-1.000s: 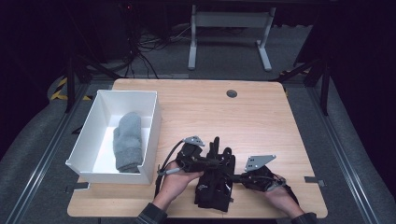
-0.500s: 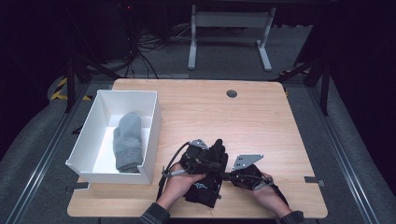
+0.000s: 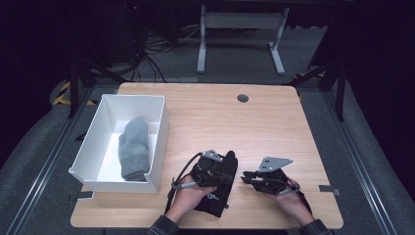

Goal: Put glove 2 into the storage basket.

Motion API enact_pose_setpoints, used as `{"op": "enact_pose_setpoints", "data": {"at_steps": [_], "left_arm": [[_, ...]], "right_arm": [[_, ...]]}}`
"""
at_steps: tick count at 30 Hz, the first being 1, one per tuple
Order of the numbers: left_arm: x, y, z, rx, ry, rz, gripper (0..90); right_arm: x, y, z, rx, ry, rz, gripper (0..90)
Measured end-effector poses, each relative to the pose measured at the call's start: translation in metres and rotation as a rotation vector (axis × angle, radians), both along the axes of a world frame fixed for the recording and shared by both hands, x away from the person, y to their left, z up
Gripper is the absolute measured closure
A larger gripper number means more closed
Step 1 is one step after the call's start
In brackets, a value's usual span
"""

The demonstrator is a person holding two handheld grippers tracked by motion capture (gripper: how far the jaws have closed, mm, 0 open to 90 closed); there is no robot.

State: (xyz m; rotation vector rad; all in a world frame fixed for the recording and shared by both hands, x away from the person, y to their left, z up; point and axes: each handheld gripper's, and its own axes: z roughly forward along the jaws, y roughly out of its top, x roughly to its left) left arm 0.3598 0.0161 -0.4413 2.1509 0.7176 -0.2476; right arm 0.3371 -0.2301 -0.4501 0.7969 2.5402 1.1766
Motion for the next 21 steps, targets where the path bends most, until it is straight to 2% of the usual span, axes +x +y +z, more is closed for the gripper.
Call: {"op": "enact_pose_setpoints", "data": {"at_steps": [1,3,8,14,16,18,19,21], "left_arm": [[-0.004,-0.003,-0.005,0.036,0.0,-0.007,90.0],[-0.006,-0.006,-0.009,0.067,0.006,-0.022,90.0],[-0.014,-0.008,-0.009,0.158,-0.031,-0.03,90.0],[-0.02,0.012,-0.008,0.223,-0.041,-0.036,90.0],[-0.02,0.016,-0.008,0.226,-0.043,-0.035,90.0],[-0.021,0.031,-0.006,0.259,-0.065,-0.015,90.0],[-0.021,0.031,-0.006,0.259,-0.065,-0.015,90.0],[-0.021,0.044,-0.005,0.283,-0.082,0.006,90.0]], "right_arm": [[0.001,-0.003,0.0,-0.005,-0.014,-0.014,64.9],[0.004,-0.007,-0.001,-0.014,-0.02,-0.032,56.2],[0.011,-0.017,-0.006,-0.052,-0.028,-0.097,37.0],[0.024,-0.029,-0.014,-0.107,-0.025,-0.142,27.4],[0.027,-0.033,-0.015,-0.098,-0.028,-0.154,26.5],[0.028,-0.035,-0.016,-0.093,-0.035,-0.156,23.5],[0.028,-0.036,-0.016,-0.096,-0.044,-0.156,22.3],[0.028,-0.038,-0.018,-0.094,-0.054,-0.16,19.0]]}}
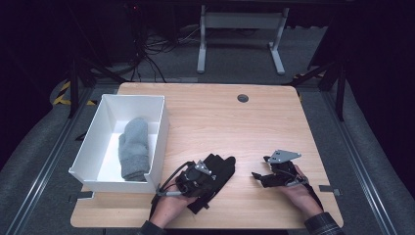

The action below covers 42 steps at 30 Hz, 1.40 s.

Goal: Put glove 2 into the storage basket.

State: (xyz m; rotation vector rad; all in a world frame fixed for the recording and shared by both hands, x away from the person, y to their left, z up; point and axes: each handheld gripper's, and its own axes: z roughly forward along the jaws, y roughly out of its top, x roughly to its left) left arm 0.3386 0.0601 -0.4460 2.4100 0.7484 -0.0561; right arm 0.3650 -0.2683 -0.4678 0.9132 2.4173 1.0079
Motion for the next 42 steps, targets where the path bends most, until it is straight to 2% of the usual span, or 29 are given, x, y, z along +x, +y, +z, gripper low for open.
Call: {"op": "enact_pose_setpoints", "data": {"at_steps": [4,5,6,7,8,9,10,14,16,18,19,20,22,25,26,31,34,38,42], "left_arm": [[-0.001,0.009,0.002,0.008,-0.024,0.017,89.8],[-0.001,0.009,0.002,0.008,-0.024,0.017,85.9],[-0.001,0.009,0.007,-0.004,-0.051,0.019,81.8],[-0.001,0.009,0.007,-0.004,-0.051,0.019,78.0],[-0.001,0.009,0.012,-0.009,-0.084,0.028,78.0],[-0.001,0.009,0.014,-0.012,-0.103,0.034,65.6],[0.001,0.009,0.017,-0.023,-0.131,0.044,65.6],[0.012,0.004,0.022,-0.027,-0.191,0.084,42.6],[0.016,0.002,0.02,-0.025,-0.202,0.088,35.3],[0.021,-0.001,0.016,0.003,-0.189,0.086,25.5],[0.021,-0.001,0.016,0.003,-0.189,0.086,23.0],[0.025,-0.005,0.009,0.025,-0.188,0.085,23.0],[0.027,-0.007,0.003,0.063,-0.185,0.088,16.6],[0.03,-0.009,-0.003,0.085,-0.163,0.074,15.9],[0.031,-0.009,-0.005,0.091,-0.145,0.065,16.1],[0.032,-0.006,-0.009,0.067,-0.1,0.055,19.1],[0.031,-0.004,-0.009,0.059,-0.099,0.055,19.9],[0.029,-0.003,-0.006,0.067,-0.093,0.04,32.8],[0.028,-0.001,-0.003,0.048,-0.059,0.032,53.5]], "right_arm": [[0.002,-0.003,-0.002,0.024,0.012,-0.009,16.0],[0.002,-0.003,-0.002,0.024,0.012,-0.009,16.0],[0.002,-0.004,-0.002,0.023,0.017,-0.011,15.9],[0.002,-0.004,-0.002,0.023,0.017,-0.011,15.9],[0.002,-0.004,-0.002,0.023,0.017,-0.011,15.8],[0.002,-0.004,-0.002,0.029,0.028,-0.016,15.8],[0.002,-0.004,-0.002,0.029,0.028,-0.016,15.8],[0.001,-0.004,-0.002,0.031,0.035,-0.021,15.4],[0.001,-0.004,-0.002,0.032,0.034,-0.024,15.4],[0.0,-0.004,-0.002,0.033,0.035,-0.025,15.4],[0.0,-0.004,-0.002,0.033,0.035,-0.025,15.4],[-0.001,-0.004,-0.002,0.033,0.035,-0.025,15.4],[-0.001,-0.004,-0.002,0.033,0.035,-0.021,15.3],[-0.001,-0.004,-0.002,0.032,0.037,-0.012,15.3],[-0.001,-0.004,-0.002,0.031,0.035,-0.01,15.4],[-0.001,-0.004,-0.002,0.032,0.037,-0.008,15.2],[-0.001,-0.004,-0.003,0.032,0.037,-0.008,15.2],[-0.001,-0.004,-0.003,0.033,0.038,-0.008,15.2],[-0.001,-0.004,-0.002,0.031,0.038,-0.008,15.2]]}}
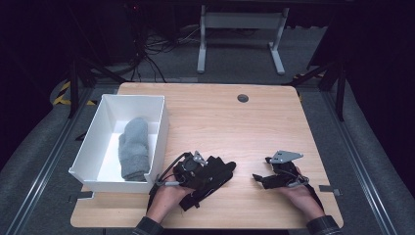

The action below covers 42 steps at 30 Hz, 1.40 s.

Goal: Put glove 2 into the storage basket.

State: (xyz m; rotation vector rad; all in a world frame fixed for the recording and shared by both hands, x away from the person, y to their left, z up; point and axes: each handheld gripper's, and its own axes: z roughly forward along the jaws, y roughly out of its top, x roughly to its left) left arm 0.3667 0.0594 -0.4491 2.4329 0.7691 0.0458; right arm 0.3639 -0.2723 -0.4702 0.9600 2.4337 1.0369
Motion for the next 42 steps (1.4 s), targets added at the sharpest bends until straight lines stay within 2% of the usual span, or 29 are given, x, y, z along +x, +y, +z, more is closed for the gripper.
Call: {"op": "enact_pose_setpoints", "data": {"at_steps": [2,5,11,13,14,18,21,24,25,26,27,36,39,40,42], "left_arm": [[0.0,0.0,0.001,-0.001,0.022,0.003,58.7],[0.001,-0.001,0.004,0.001,0.044,0.013,61.9],[-0.003,0.0,0.016,-0.026,0.043,0.021,63.3],[-0.007,-0.001,0.026,-0.051,0.039,0.025,63.3],[-0.007,-0.001,0.026,-0.051,0.039,0.025,63.3],[-0.008,-0.002,0.041,-0.083,0.032,0.037,63.2],[-0.007,-0.001,0.052,-0.08,0.02,0.039,63.2],[-0.006,0.002,0.066,-0.099,0.023,0.051,63.1],[-0.006,0.002,0.066,-0.099,0.023,0.051,63.1],[-0.006,0.003,0.071,-0.102,0.022,0.054,63.1],[-0.006,0.006,0.082,-0.106,0.016,0.059,63.2],[0.002,0.03,0.134,-0.149,-0.033,0.108,63.2],[0.007,0.046,0.154,-0.154,-0.067,0.153,63.2],[0.007,0.046,0.154,-0.154,-0.067,0.153,63.1],[0.013,0.063,0.169,-0.159,-0.095,0.203,63.2]], "right_arm": [[0.0,0.0,0.0,0.0,0.0,0.0,15.1],[0.0,0.0,0.0,0.0,0.0,0.0,15.2],[0.0,0.0,0.0,0.001,-0.001,0.0,15.1],[0.0,0.0,0.0,0.001,-0.001,0.0,15.1],[0.0,0.0,0.0,0.001,-0.001,0.0,15.1],[0.0,0.0,0.0,-0.001,-0.001,-0.002,15.3],[0.0,0.001,0.0,0.001,0.0,-0.001,15.0],[0.001,0.001,0.0,0.002,0.001,-0.001,15.0],[0.001,0.001,0.0,0.002,0.001,-0.001,15.0],[0.001,0.001,0.0,0.001,0.0,-0.002,15.0],[0.001,0.001,0.0,0.001,0.0,-0.002,15.0],[0.001,0.001,0.0,0.001,0.0,-0.002,15.1],[0.0,0.001,0.0,0.0,-0.001,-0.003,15.1],[0.0,0.001,0.0,0.0,-0.001,-0.003,15.1],[0.0,0.001,0.0,0.001,-0.001,-0.003,15.1]]}}
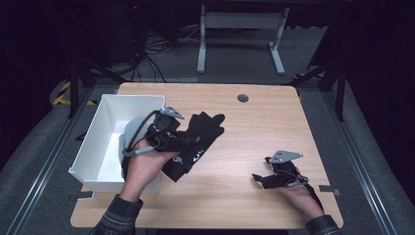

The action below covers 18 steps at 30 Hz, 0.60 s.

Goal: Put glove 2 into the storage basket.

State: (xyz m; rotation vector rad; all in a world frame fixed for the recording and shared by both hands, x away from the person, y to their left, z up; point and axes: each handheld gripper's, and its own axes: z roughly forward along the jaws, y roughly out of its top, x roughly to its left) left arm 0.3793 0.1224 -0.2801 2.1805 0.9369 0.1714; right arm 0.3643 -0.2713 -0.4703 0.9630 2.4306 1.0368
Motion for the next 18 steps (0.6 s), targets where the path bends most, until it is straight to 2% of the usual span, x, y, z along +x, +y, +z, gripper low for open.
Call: {"op": "enact_pose_setpoints", "data": {"at_steps": [2,3,4,6,8,10,11,13,14,18], "left_arm": [[0.003,0.011,0.007,-0.003,-0.01,0.03,63.2],[0.003,0.011,0.007,-0.003,-0.01,0.03,63.2],[0.005,0.026,0.014,-0.008,-0.022,0.071,63.1],[0.006,0.032,0.016,-0.014,-0.025,0.089,63.1],[0.007,0.055,0.022,-0.016,-0.037,0.159,63.1],[0.008,0.06,0.022,-0.015,-0.036,0.172,63.2],[0.009,0.074,0.023,-0.004,-0.034,0.216,63.2],[0.01,0.08,0.023,0.002,-0.031,0.235,63.1],[0.012,0.094,0.021,0.009,-0.023,0.286,63.1],[0.017,0.111,0.014,0.02,-0.004,0.345,63.2]], "right_arm": [[0.0,0.0,0.0,0.001,0.001,0.0,15.1],[0.0,0.0,0.0,0.0,0.001,0.0,15.1],[0.0,0.0,0.0,0.001,0.001,0.0,15.1],[0.0,0.0,0.0,0.001,0.001,0.001,15.1],[0.0,0.0,0.0,0.002,0.002,0.005,14.9],[0.001,-0.001,0.0,0.002,0.002,0.014,14.9],[0.001,-0.001,0.0,0.003,0.003,0.02,14.9],[0.002,-0.002,0.0,0.001,0.006,0.03,15.2],[0.003,-0.005,0.0,0.005,0.005,0.041,15.9],[0.004,-0.007,0.0,0.007,0.003,0.048,16.1]]}}
